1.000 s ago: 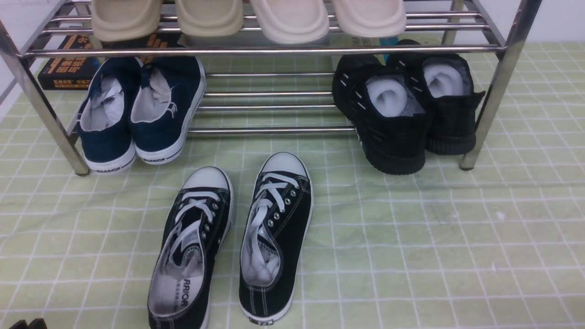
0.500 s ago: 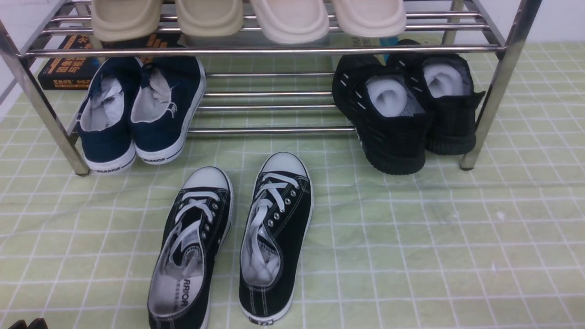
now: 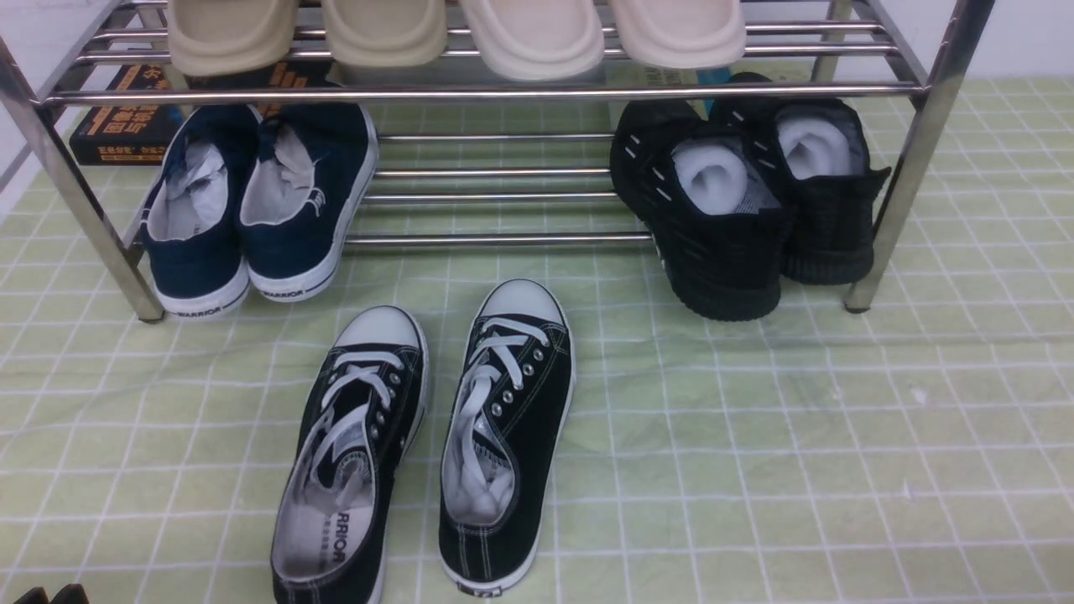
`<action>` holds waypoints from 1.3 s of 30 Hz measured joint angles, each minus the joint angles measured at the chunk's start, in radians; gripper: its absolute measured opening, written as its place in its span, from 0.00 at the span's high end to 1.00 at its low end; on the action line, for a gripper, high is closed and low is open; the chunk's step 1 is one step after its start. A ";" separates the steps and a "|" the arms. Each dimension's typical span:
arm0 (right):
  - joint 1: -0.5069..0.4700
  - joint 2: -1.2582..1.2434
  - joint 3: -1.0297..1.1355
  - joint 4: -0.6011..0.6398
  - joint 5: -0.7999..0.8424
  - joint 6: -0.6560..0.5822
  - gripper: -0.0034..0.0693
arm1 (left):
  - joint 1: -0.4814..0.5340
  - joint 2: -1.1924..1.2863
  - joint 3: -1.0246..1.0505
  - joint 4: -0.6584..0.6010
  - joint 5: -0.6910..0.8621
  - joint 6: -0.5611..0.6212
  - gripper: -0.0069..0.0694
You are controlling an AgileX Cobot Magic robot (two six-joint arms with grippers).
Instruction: Take the shoes off the shelf with your hand from the green coffee tablecloth.
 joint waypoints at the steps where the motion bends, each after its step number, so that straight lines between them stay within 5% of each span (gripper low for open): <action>1: 0.000 0.000 0.000 -0.006 -0.001 0.000 0.63 | 0.000 0.000 0.000 0.000 0.000 0.000 0.67; 6: 0.000 0.000 0.000 -0.006 -0.010 0.006 0.63 | 0.000 0.000 0.000 0.000 0.000 0.000 0.66; 14: 0.000 0.000 0.008 0.423 -0.030 0.194 0.63 | 0.000 0.000 0.000 0.000 0.000 0.000 0.65; 22: 0.000 0.000 0.010 0.500 -0.048 0.193 0.63 | 0.000 0.000 0.000 0.000 0.000 0.000 0.65; 26: 0.000 0.002 -0.047 0.494 -0.104 0.100 0.68 | 0.000 0.000 0.000 0.000 0.000 0.000 0.64; 30: 0.000 0.118 -0.249 0.432 -0.145 -0.121 0.90 | 0.000 0.000 0.000 0.000 0.000 0.000 0.63; 33: 0.000 0.239 -0.347 0.401 -0.108 -0.212 0.97 | 0.000 0.000 0.000 0.000 0.000 0.000 0.63; 39: 0.000 0.699 -0.614 0.389 0.266 -0.262 0.96 | 0.000 0.000 0.000 0.000 0.000 0.000 0.63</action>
